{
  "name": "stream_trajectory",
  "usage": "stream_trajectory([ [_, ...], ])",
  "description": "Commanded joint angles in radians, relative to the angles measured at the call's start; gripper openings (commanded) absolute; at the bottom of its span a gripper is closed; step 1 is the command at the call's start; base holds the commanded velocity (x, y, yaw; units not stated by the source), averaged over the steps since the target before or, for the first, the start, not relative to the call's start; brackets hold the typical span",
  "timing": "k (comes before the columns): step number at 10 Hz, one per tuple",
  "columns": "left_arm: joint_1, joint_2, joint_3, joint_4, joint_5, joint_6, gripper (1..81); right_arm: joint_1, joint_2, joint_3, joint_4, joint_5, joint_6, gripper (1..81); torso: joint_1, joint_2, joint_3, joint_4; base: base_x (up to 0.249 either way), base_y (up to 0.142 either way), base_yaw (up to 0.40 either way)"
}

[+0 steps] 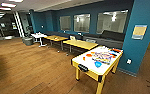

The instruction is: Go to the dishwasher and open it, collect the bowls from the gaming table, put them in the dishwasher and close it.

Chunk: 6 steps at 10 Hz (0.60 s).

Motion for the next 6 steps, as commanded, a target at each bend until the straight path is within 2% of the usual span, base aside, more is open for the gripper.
stream_trajectory([
  [1, -0.035, -0.005, 0.011, 0.008, 0.050, 0.006, 81.1, 0.040, 0.002, 0.010, -0.016, -0.042, -0.003, 81.1, 0.000, 0.000, 0.000, 0.000, 0.179, 0.109, 0.000],
  [6, -0.035, -0.004, 0.011, 0.010, 0.051, 0.007, 81.1, 0.038, 0.001, 0.010, -0.016, -0.041, -0.003, 81.1, 0.000, 0.000, 0.000, 0.000, 0.179, 0.083, 0.000],
])
